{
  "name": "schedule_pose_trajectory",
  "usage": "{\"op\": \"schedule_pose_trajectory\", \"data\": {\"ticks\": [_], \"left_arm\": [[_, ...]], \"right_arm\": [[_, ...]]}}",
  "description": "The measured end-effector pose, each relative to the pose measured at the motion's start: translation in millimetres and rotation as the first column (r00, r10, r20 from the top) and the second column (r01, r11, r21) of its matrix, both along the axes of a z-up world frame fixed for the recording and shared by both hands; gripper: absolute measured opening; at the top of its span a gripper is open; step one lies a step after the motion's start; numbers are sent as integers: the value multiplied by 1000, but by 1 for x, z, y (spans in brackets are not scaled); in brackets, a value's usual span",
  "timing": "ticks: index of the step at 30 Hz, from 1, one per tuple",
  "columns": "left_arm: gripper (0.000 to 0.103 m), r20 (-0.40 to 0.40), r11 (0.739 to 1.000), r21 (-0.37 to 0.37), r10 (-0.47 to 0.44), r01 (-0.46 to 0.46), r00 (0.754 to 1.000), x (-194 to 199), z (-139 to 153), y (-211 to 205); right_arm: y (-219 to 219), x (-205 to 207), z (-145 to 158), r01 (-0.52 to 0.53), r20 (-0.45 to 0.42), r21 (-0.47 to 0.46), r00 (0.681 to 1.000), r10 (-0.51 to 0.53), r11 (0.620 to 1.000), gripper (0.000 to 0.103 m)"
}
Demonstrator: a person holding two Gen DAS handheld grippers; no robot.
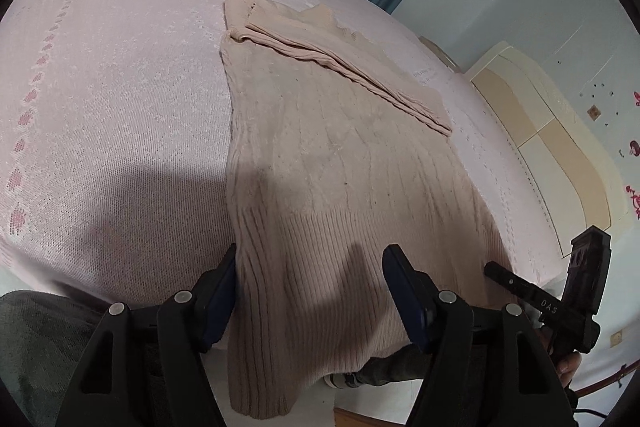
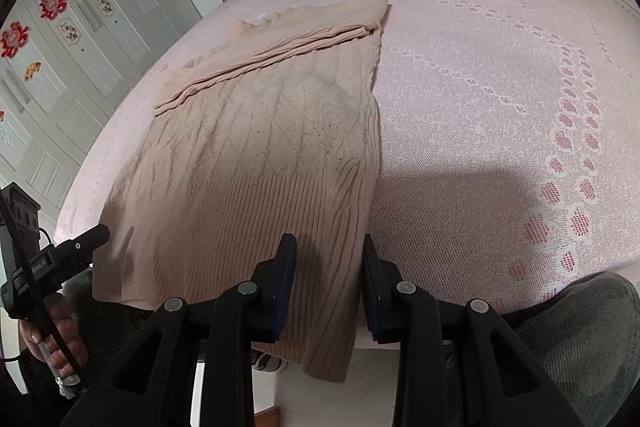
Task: Fold small clothes
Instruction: 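Hold the hem closed in the right tool beside the open left tool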
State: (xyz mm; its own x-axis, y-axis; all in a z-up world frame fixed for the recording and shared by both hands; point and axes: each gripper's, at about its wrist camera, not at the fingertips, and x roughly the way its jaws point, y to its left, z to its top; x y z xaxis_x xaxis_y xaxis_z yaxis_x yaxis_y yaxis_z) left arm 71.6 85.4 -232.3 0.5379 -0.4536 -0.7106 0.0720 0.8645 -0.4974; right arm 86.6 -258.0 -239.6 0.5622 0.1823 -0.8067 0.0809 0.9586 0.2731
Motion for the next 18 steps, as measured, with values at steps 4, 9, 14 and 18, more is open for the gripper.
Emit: {"op": "schedule_pose_trajectory", "data": {"ticks": [4, 9, 14, 18], "left_arm": [[67, -1, 1000, -15, 18, -18, 1000, 6, -1, 0], [67, -3, 999, -24, 29, -29, 1000, 9, -2, 0], [67, 1, 1000, -12, 21, -21, 1000, 8, -1, -1], [67, -4, 1000, -6, 15, -15, 1000, 5, -1, -1]], "right_arm": [[1, 2, -1, -5, 3, -8, 1000, 5, 1000, 32], [7, 3, -1, -20, 9, -48, 1000, 21, 999, 32], [6, 4, -2, -20, 9, -44, 1000, 21, 999, 33], [6, 3, -2, -21, 8, -44, 1000, 21, 999, 33]]}}
